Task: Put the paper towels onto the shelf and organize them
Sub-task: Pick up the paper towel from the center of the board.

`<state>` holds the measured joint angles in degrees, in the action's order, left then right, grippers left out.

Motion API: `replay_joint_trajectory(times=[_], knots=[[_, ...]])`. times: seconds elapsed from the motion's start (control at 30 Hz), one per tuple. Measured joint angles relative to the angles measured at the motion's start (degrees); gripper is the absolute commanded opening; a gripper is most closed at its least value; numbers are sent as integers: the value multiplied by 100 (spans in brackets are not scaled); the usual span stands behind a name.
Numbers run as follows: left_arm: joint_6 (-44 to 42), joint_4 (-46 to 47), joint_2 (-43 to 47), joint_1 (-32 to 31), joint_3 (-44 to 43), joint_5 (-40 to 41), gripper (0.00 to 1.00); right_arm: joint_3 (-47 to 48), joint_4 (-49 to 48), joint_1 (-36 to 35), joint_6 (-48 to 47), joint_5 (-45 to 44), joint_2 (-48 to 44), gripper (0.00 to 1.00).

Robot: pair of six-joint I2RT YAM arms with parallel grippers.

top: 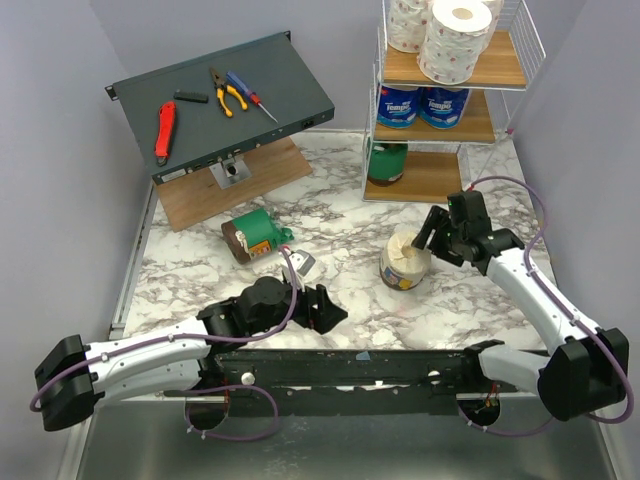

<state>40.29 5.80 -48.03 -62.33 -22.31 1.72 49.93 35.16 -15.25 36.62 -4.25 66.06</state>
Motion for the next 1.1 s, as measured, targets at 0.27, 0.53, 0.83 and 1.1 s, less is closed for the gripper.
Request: replay_joint_trajectory(times=[0.27, 0.53, 0.83, 1.1], knots=[[-11, -11, 107, 0, 61, 0, 90, -243, -407, 0, 120, 365, -28, 69], [-13, -13, 98, 0, 74, 0, 90, -640, -470, 0, 127, 466, -203, 60], [-13, -24, 90, 0, 74, 0, 90, -704, -514, 0, 129, 433, -262, 45], [-44, -208, 138, 0, 74, 4, 90, -704, -616, 0, 195, 433, -205, 34]])
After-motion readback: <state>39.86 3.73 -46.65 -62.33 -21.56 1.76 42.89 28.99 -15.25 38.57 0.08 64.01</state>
